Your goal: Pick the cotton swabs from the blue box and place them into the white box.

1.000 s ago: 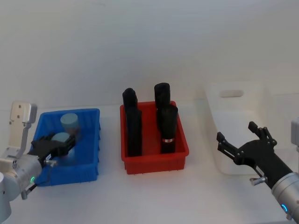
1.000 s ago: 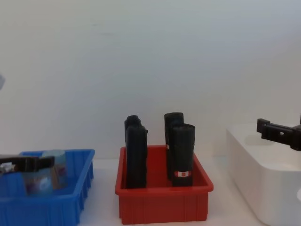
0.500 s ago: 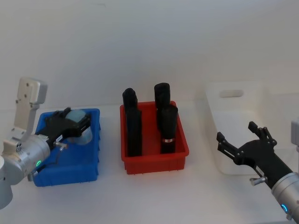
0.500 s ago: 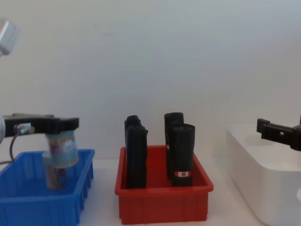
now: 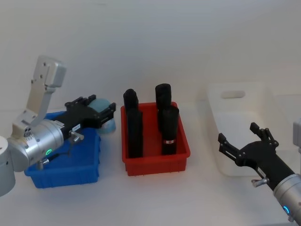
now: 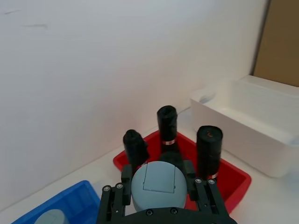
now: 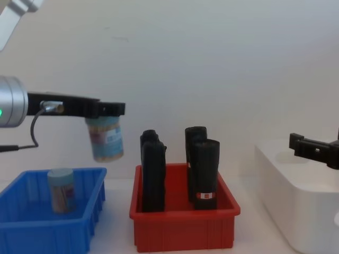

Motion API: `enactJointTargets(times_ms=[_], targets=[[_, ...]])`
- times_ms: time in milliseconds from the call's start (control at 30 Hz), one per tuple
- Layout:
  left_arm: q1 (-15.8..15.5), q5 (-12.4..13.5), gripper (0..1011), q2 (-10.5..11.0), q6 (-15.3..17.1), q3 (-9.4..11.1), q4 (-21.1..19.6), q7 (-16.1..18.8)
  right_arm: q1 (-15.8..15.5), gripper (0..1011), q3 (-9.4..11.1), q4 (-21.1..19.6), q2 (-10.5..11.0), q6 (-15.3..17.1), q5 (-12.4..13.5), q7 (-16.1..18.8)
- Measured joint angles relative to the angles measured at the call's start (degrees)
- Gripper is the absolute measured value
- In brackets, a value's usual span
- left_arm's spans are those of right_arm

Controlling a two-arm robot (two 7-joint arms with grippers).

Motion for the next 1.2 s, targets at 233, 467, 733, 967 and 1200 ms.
enactJointTargets(times_ms=[233, 467, 733, 967, 1200], targets=[[-1.0, 0.1, 660, 0.2, 3.3, 0.4, -2.4, -4.3, 0.0, 1002, 0.0, 0.0, 0.0, 0.0, 0.0, 0.0], [-2.0, 0.3, 660, 0.2, 5.7, 1.0, -3.8, -9.3, 0.0, 1001, 0.0, 0.0, 0.0, 0.0, 0.0, 0.0], [-2.8, 0.4, 660, 0.1, 7.3, 1.5, -4.9, -12.6, 0.0, 1002, 0.0, 0.0, 0.0, 0.0, 0.0, 0.0], [-3.2, 0.5, 660, 0.1, 8.1, 1.8, -5.5, -14.3, 0.0, 1001, 0.0, 0.0, 0.0, 0.0, 0.0, 0.0], [-3.4, 0.6, 660, 0.1, 8.6, 1.9, -5.8, -15.4, 0.1, 1001, -0.1, -0.1, 0.0, 0.1, -0.3, 1.6]])
